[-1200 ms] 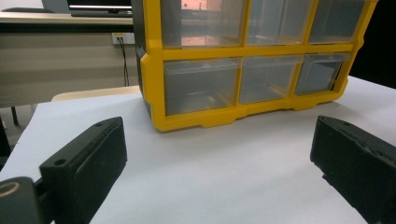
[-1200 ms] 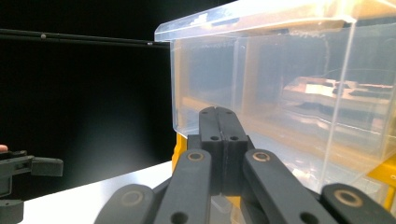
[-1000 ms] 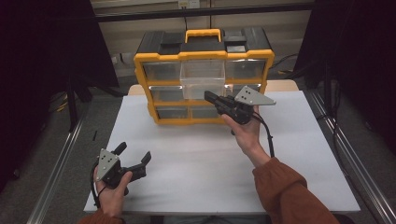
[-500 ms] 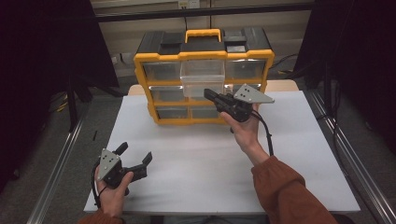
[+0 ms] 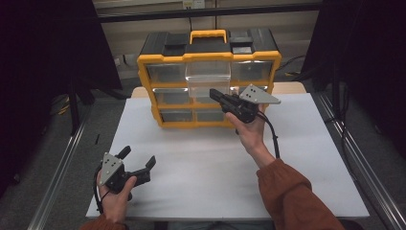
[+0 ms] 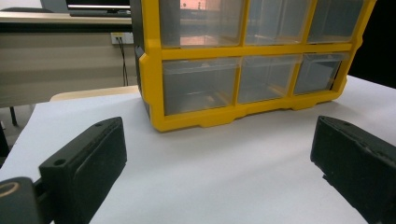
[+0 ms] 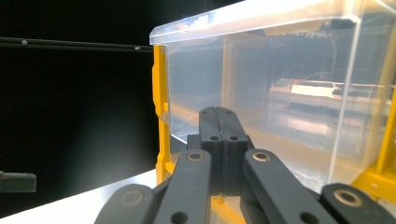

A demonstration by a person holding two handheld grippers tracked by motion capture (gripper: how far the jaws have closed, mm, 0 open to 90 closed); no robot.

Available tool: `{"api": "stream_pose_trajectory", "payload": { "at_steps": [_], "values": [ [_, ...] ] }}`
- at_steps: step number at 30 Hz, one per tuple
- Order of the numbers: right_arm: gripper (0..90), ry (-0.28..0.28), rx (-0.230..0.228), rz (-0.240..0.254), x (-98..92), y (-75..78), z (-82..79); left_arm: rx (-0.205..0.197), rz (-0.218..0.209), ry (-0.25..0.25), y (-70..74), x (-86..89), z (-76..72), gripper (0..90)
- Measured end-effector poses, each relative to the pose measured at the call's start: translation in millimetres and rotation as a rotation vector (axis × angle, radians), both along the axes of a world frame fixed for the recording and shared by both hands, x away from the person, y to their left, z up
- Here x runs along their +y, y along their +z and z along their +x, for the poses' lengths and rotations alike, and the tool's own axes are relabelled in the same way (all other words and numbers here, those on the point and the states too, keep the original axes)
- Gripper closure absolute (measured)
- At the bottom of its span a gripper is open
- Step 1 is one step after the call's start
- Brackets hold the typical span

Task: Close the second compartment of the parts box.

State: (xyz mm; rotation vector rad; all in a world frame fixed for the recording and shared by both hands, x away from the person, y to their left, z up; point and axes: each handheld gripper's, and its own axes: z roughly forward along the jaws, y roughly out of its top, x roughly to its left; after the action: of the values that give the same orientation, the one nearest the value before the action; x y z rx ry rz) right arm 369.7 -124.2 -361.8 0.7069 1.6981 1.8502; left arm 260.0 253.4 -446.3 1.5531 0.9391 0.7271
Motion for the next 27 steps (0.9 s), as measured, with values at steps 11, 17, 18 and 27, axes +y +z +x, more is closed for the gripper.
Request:
{"api": "stream_pose_trajectory", "payload": {
  "at_steps": [11, 17, 18, 27],
  "values": [
    [90.0, -0.013, -0.002, -0.004, 0.2, 2.3, 4.0, 0.004, -0.007, -0.004, -0.2, 0.2, -0.1, 3.7],
    [90.0, -0.015, 0.004, -0.01, 0.4, 3.0, 7.6, 0.002, -0.015, -0.013, -0.7, -0.4, 0.4, 3.7],
    [90.0, -0.017, 0.004, -0.011, 0.7, 3.3, 8.3, -0.001, -0.008, -0.005, -0.5, 0.1, 0.4, 3.7],
    [90.0, -0.022, 0.001, -0.016, 1.4, 5.4, 12.9, 0.003, -0.001, -0.011, 0.1, -0.7, 0.0, 3.7]
  ]
}}
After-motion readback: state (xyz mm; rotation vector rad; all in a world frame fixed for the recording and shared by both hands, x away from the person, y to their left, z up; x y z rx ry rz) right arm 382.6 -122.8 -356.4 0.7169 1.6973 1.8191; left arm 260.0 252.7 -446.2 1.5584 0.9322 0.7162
